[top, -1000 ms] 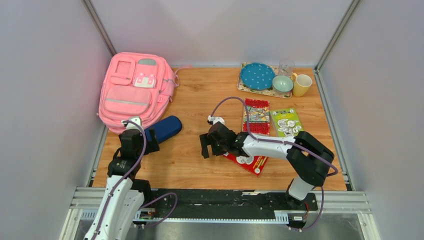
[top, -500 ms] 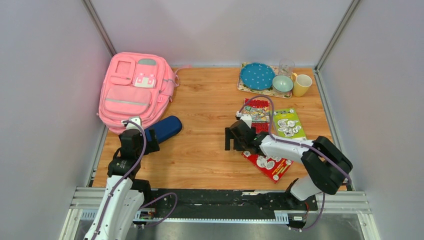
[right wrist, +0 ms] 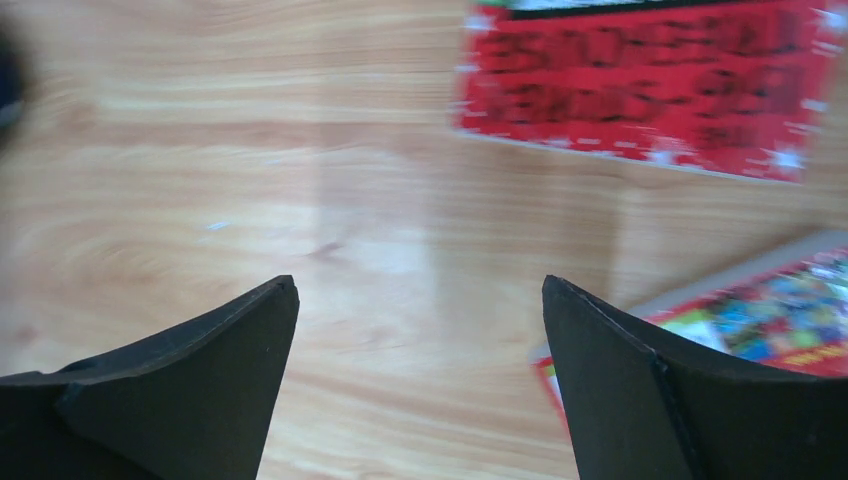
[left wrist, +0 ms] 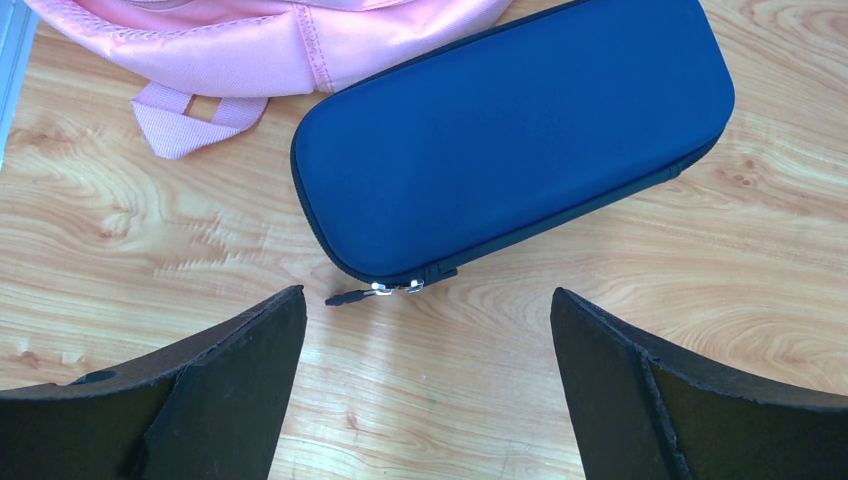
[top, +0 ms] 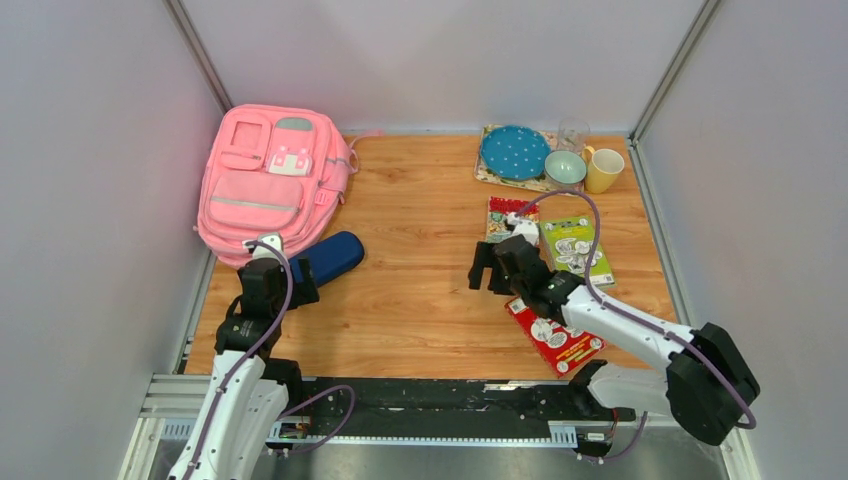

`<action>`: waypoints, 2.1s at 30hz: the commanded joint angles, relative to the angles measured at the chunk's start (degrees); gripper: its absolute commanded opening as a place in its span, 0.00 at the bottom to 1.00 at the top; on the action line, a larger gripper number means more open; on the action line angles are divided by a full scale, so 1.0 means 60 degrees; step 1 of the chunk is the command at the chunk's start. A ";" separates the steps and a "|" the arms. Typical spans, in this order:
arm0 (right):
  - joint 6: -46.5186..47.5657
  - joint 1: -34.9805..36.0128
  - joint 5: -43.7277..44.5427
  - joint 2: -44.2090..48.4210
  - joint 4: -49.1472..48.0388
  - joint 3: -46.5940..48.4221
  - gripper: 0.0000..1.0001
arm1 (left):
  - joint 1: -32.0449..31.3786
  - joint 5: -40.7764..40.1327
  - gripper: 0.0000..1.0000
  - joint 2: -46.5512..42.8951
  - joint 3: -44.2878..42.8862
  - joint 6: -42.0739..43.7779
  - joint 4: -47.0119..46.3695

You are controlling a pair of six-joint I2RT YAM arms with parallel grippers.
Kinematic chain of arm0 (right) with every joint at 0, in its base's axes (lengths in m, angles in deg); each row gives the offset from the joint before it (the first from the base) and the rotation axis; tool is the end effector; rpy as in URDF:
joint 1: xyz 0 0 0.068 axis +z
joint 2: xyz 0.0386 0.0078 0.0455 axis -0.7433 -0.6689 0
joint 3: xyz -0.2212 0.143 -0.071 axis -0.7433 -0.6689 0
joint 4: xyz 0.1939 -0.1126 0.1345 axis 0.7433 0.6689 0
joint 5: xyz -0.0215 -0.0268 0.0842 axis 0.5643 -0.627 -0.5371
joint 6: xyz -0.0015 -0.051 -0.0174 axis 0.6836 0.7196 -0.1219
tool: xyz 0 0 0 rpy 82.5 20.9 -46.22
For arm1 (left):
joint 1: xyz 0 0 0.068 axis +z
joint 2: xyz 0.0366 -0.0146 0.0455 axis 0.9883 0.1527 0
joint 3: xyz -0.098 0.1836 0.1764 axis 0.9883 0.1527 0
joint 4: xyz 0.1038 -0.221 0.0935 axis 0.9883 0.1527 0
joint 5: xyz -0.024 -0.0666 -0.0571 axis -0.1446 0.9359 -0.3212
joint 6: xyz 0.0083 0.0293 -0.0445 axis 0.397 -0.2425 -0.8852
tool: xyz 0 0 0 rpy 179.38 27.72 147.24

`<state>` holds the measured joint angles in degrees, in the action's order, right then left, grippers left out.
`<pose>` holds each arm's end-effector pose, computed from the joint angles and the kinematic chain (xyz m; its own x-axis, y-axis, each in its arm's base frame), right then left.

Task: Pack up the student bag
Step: Adjust the book at the center of the board.

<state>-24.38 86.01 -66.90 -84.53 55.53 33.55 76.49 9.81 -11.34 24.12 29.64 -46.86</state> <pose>0.1909 0.1376 0.1969 -0.7534 0.1340 -0.6438 -0.0242 0.9727 0.2307 0.1288 -0.0037 0.2213 -0.5615 -0.2168 -0.7986 -0.2290 0.9681 -0.1018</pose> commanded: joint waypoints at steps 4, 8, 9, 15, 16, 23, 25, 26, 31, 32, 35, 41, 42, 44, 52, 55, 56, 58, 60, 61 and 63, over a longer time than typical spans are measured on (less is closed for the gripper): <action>-0.0360 0.1387 0.0039 -0.1091 -0.1413 0.1386 0.93 | 0.0027 -0.0186 0.99 0.0014 -0.0153 -0.0023 -0.0171; -0.0082 0.1328 0.0509 -0.2982 -0.1075 0.3040 0.93 | 0.0042 -0.0334 0.99 0.0102 -0.0197 -0.0052 0.0019; -0.0096 0.1285 0.0495 -0.3333 -0.1075 0.3204 0.93 | 0.0042 -0.0363 0.99 0.0088 -0.0197 -0.0081 0.0034; -0.0242 0.0436 0.0085 -0.4757 -0.0943 0.3602 0.92 | 0.0042 -0.0656 0.99 0.0014 -0.0138 -0.0140 0.0049; -0.0257 0.0116 0.0026 -0.4801 -0.1045 0.3514 0.92 | 0.0042 -0.0656 0.99 0.0029 -0.0138 -0.0155 0.0049; -0.0184 -0.1234 -0.0413 -0.4466 -0.0914 0.2650 0.92 | 0.0042 -0.0685 0.99 0.0452 -0.0196 -0.0155 -0.0068; -0.0198 -0.1657 -0.0413 -0.4187 -0.0783 0.2416 0.92 | 0.0042 -0.0758 0.99 0.0585 -0.0226 -0.0169 -0.0039; -0.0242 -0.1834 -0.0486 -0.4128 -0.0680 0.2269 0.92 | 0.0042 -0.0802 0.99 0.0716 -0.0241 -0.0169 -0.0083; -0.0140 -0.2261 -0.0967 -0.3265 -0.0252 0.1932 0.91 | 0.0056 -0.0948 0.99 0.1025 -0.0358 -0.0359 -0.0185; -0.0169 -0.2188 -0.1536 -0.3133 -0.0400 0.1887 0.91 | 0.0071 -0.1036 0.99 0.1112 -0.0430 -0.0389 -0.0331; -0.0374 -0.1705 -0.2314 -0.2999 -0.0796 0.2237 0.91 | 0.0071 -0.1461 0.99 0.1390 -0.0591 -0.0491 -0.0478; -0.0345 -0.0753 -0.2509 -0.3732 -0.0064 0.4245 0.88 | 0.0100 -0.1228 0.99 0.1772 -0.0666 -0.0535 -0.0523; -0.0359 -0.0723 -0.2523 -0.3703 -0.0064 0.4274 0.88 | 0.0100 -0.1198 0.99 0.1743 -0.0622 -0.0623 -0.0523; -0.0418 -0.0737 -0.2567 -0.3470 -0.0064 0.4173 0.88 | 0.0100 -0.1067 0.99 0.1553 -0.0462 -0.0740 -0.0537; -0.0301 -0.0723 -0.2654 -0.2546 0.0330 0.3631 0.88 | 0.0100 -0.0701 0.99 0.1172 -0.0329 -0.0755 -0.0625; -0.0228 -0.0679 -0.2684 -0.2269 0.0594 0.3543 0.88 | 0.0100 -0.0525 0.99 0.0938 -0.0227 -0.0814 -0.0596; -0.0199 -0.0664 -0.2728 -0.2224 0.0682 0.3513 0.88 | 0.0100 -0.0466 0.99 0.0807 -0.0212 -0.0799 -0.0625; -0.0184 -0.0620 -0.2772 -0.2078 0.0785 0.3455 0.88 | 0.0100 -0.0364 0.99 0.0718 -0.0197 -0.0799 -0.0639; -0.0227 -0.0606 -0.2918 -0.2062 0.0756 0.3454 0.88 | 0.0100 -0.0348 0.99 0.0557 -0.0153 -0.0814 -0.0640; -0.0271 -0.0548 -0.2962 -0.2077 0.0713 0.3469 0.88 | 0.0100 -0.0363 0.99 0.0542 -0.0153 -0.0828 -0.0640; -0.0388 -0.0488 -0.3240 -0.2281 0.0581 0.3600 0.88 | 0.0100 -0.0378 0.99 0.0468 -0.0124 -0.0858 -0.0654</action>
<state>-26.06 82.19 -83.49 -98.54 59.77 54.42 76.77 6.84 -7.54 23.05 25.64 -49.08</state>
